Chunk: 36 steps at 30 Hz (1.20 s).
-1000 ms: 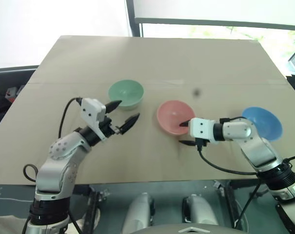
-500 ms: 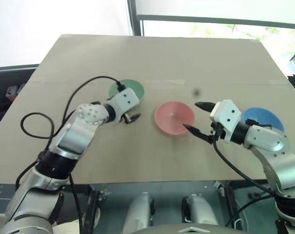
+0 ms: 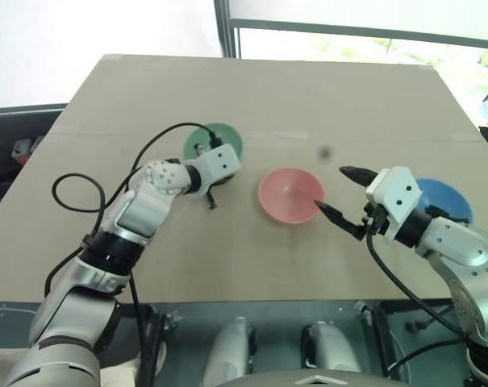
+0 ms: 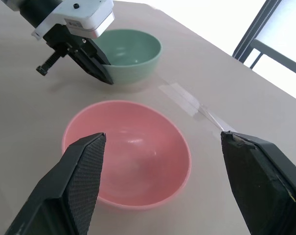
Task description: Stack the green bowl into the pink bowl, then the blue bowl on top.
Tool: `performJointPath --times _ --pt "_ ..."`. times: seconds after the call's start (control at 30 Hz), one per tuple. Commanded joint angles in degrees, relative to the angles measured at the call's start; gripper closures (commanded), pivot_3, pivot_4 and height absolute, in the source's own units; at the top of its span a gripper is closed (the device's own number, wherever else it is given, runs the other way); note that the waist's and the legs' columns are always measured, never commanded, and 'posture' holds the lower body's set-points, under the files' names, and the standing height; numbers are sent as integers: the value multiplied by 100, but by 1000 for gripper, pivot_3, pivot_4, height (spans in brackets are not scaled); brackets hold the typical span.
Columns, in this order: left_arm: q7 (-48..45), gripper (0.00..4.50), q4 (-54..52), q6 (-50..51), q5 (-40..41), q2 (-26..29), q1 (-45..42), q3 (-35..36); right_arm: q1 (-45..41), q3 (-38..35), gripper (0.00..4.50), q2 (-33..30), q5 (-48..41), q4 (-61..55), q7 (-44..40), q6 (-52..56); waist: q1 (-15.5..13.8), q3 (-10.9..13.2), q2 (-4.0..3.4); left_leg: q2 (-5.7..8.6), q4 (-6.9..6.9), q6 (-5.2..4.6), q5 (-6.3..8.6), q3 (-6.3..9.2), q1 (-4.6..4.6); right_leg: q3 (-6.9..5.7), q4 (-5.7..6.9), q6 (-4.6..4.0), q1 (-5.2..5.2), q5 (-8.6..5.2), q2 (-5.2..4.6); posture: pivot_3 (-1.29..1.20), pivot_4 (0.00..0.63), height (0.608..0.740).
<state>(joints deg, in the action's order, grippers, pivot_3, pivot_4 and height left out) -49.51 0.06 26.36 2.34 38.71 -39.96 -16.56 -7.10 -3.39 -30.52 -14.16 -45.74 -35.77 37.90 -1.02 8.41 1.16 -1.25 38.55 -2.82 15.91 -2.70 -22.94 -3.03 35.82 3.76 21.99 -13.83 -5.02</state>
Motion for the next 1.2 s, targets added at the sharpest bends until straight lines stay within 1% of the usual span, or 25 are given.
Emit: performJointPath --times 0.03,0.1,0.2,0.33,0.4,0.43,0.47,0.5,0.53,0.57,0.6,0.63,0.7,0.73,0.77,0.8,0.87,0.97,1.07,1.17,1.2 --pt "-1007 4480 -1095 -12 1247 -130 -471 542 286 -714 549 -85 -257 -399 113 15 -2 2 3 -2 0 0 0 0 -2 0 1 0 0 0 -1 0 150 740" --pt "-1468 4480 -1270 -88 1452 -75 -581 442 560 -1042 549 -146 -315 -494 126 23 1 1 2 -1 1 -2 1 1 -4 0 2 0 -2 0 -3 0 150 740" --pt "-2014 4480 -1190 -204 1616 -57 -675 220 889 -1317 549 -258 -320 -582 179 -11 38 -3 -6 8 -3 -3 2 -8 13 6 0 0 -10 0 0 0 150 740" --pt "-2509 4480 -716 -543 1278 -110 -791 -283 1223 -1567 549 -318 -272 -711 338 -9 22 -3 -6 6 0 3 -2 -11 27 12 2 -1 -10 -1 8 0 150 740" --pt "-2604 3730 -553 -593 1271 -193 -837 -348 1391 -1638 549 -268 -245 -765 470 17 20 -3 -5 5 6 1 -2 -10 27 14 4 -1 -11 -1 9 0 150 740" --pt "-2594 3576 -482 -641 1257 -251 -858 -346 1493 -1662 549 -263 -207 -768 524 32 19 -3 -4 5 8 0 -1 -10 27 16 4 -1 -12 -1 9 0 150 740" --pt "-2590 3037 -422 -690 1238 -294 -872 -334 1557 -1663 549 -269 -184 -765 569 40 9 -3 -4 5 9 -1 0 -9 24 16 2 0 -12 -1 9 0 150 740" --pt "-2590 2689 -368 -744 1239 -335 -880 -295 1658 -1645 549 -325 -40 -690 648 63 3 -4 -3 6 10 -3 1 -8 20 16 1 0 -11 0 8 0 150 740" --pt "-2601 2241 -317 -786 1241 -364 -886 -264 1716 -1617 549 -371 61 -633 714 80 6 -3 -3 6 11 -5 3 -8 17 16 -1 0 -11 -1 7 0 150 740" --pt "-2534 1685 -227 -784 1356 -443 -900 -106 1774 -1560 549 -453 261 -474 811 83 8 -4 -3 7 11 -9 4 -10 14 18 -1 0 -10 0 6 0 150 740" --pt "-2466 1245 -124 -546 1580 -521 -938 88 1805 -1495 549 -518 465 -299 922 86 8 -4 -3 7 11 -11 6 -11 13 19 0 0 -10 0 6 0 150 740" --pt "-2461 945 -44 -364 1756 -555 -960 237 1808 -1435 549 -563 605 -145 995 71 10 -4 -2 8 11 -11 6 -11 13 19 -1 0 -10 0 5 0 150 740" --pt "-2464 36 59 -374 1998 -572 -824 547 1823 -1256 549 -695 841 268 1026 -38 20 -3 0 6 16 -12 6 -11 12 20 -3 1 -9 0 4 0 150 740" --pt "-2397 36 60 -211 2438 -733 -680 887 1800 -1107 549 -802 1012 524 1031 -137 25 -3 -3 6 17 -11 6 -11 14 19 -4 1 -9 -1 5 0 150 740" --pt "-2230 36 69 -351 2626 -880 -497 1188 1713 -965 549 -849 1136 811 1063 -173 28 -3 -4 5 16 -11 6 -12 16 20 -2 1 -8 -1 6 0 150 740" --pt "-2107 36 37 -394 2679 -938 -352 1346 1631 -874 549 -869 1210 1037 1090 -193 36 -6 -5 3 16 -11 6 -14 20 24 1 1 -8 -1 6 0 150 740" --pt "-2292 36 -185 -836 2756 -955 44 1548 1378 -668 549 -906 1364 1562 1135 -251 58 -7 -6 -1 15 -11 6 -20 29 32 3 1 -11 -1 4 0 150 740" --pt "-2481 36 -523 -568 3097 -796 435 1665 964 -481 549 -940 1542 2316 1166 -412 56 -4 -3 0 15 -10 5 -23 27 35 3 0 -8 0 6 0 150 740" --pt "-2539 0 -718 -384 3434 -666 683 1842 612 -362 1300 -1006 1576 2875 1024 -564 12 -4 -3 -2 17 -10 5 -20 23 33 2 0 -8 0 2 0 150 740" --pt "-2511 0 -736 -390 3447 -466 898 2007 408 -332 2614 -1078 1571 3173 893 -641 17 -4 -4 -2 17 -11 6 -14 20 28 -2 0 -10 0 1 0 150 740" --pt "-2498 0 -768 -402 3462 -420 985 2057 379 -326 2933 -1102 1557 3235 844 -655 15 -4 -4 -1 16 -11 6 -16 21 31 -2 0 -10 0 0 0 150 740"
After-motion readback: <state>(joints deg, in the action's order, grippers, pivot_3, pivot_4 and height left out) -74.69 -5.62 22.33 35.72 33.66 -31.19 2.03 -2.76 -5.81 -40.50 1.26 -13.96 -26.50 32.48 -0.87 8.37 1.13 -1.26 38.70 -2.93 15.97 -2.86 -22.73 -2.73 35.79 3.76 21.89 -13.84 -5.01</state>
